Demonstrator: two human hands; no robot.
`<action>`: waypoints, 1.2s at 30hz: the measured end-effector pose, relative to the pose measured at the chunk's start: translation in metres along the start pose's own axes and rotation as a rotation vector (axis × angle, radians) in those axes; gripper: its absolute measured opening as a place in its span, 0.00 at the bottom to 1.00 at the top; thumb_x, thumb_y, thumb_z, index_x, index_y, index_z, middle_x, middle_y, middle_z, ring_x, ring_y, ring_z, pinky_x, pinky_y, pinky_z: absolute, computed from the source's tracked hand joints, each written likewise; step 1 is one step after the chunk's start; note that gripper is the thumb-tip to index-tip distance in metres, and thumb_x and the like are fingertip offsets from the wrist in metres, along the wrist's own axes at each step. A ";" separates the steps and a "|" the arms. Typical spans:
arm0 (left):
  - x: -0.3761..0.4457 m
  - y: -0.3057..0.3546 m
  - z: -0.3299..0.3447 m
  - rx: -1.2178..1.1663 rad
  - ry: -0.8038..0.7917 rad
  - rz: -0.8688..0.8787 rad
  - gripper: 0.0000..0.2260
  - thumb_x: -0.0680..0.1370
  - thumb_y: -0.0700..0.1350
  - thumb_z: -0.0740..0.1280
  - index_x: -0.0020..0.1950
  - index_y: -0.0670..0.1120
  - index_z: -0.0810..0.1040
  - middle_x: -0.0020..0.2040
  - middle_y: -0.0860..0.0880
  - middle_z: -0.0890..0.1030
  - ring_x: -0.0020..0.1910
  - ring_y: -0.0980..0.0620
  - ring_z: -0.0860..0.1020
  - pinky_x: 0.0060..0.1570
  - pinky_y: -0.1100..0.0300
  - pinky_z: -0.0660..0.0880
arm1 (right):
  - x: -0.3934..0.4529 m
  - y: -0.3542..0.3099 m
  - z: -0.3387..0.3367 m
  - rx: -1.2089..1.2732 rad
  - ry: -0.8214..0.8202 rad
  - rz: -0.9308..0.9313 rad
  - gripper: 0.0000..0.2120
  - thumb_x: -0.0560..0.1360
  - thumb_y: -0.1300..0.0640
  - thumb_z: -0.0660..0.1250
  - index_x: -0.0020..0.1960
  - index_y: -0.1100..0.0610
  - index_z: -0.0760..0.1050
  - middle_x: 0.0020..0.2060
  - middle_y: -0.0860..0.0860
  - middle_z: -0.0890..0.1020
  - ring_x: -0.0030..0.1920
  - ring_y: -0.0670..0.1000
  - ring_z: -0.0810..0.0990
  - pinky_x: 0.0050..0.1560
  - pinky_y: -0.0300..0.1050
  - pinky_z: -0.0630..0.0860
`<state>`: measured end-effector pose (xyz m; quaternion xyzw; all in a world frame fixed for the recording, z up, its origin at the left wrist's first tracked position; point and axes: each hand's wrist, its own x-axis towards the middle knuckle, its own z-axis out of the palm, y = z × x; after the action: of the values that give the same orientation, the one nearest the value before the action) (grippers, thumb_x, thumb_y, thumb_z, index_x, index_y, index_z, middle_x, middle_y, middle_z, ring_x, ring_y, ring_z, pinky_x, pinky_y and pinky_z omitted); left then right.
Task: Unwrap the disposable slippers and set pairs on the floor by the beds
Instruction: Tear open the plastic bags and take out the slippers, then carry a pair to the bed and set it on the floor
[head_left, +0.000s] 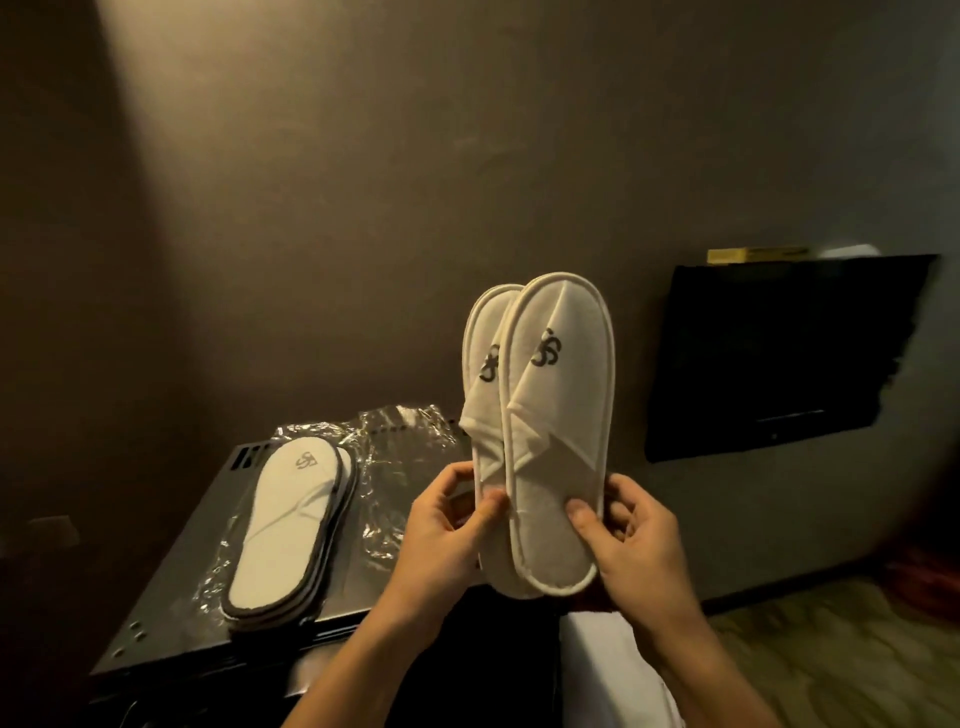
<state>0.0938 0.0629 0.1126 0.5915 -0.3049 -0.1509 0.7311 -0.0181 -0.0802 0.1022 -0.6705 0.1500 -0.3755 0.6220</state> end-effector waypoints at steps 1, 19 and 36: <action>-0.001 -0.001 0.006 -0.013 -0.061 -0.002 0.08 0.80 0.40 0.68 0.58 0.41 0.78 0.51 0.41 0.86 0.48 0.49 0.84 0.42 0.58 0.81 | -0.007 0.000 -0.008 0.000 0.043 -0.003 0.07 0.77 0.65 0.71 0.52 0.55 0.80 0.44 0.50 0.88 0.45 0.47 0.87 0.42 0.37 0.82; -0.117 -0.033 0.352 -0.207 -0.895 -0.171 0.13 0.78 0.47 0.69 0.61 0.45 0.77 0.53 0.44 0.86 0.53 0.45 0.85 0.43 0.55 0.82 | -0.203 -0.059 -0.320 -0.332 0.895 0.029 0.10 0.76 0.61 0.73 0.56 0.52 0.80 0.48 0.47 0.88 0.48 0.44 0.87 0.52 0.47 0.84; -0.272 -0.072 0.621 -0.237 -1.409 -0.359 0.12 0.80 0.42 0.67 0.63 0.45 0.75 0.52 0.42 0.86 0.53 0.44 0.85 0.45 0.53 0.82 | -0.377 -0.082 -0.531 -0.427 1.340 0.152 0.10 0.76 0.59 0.73 0.52 0.45 0.80 0.48 0.42 0.87 0.49 0.44 0.86 0.47 0.38 0.83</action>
<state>-0.4929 -0.2777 0.0420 0.3121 -0.5823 -0.6445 0.3848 -0.6605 -0.1968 0.0311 -0.3901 0.6171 -0.6255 0.2753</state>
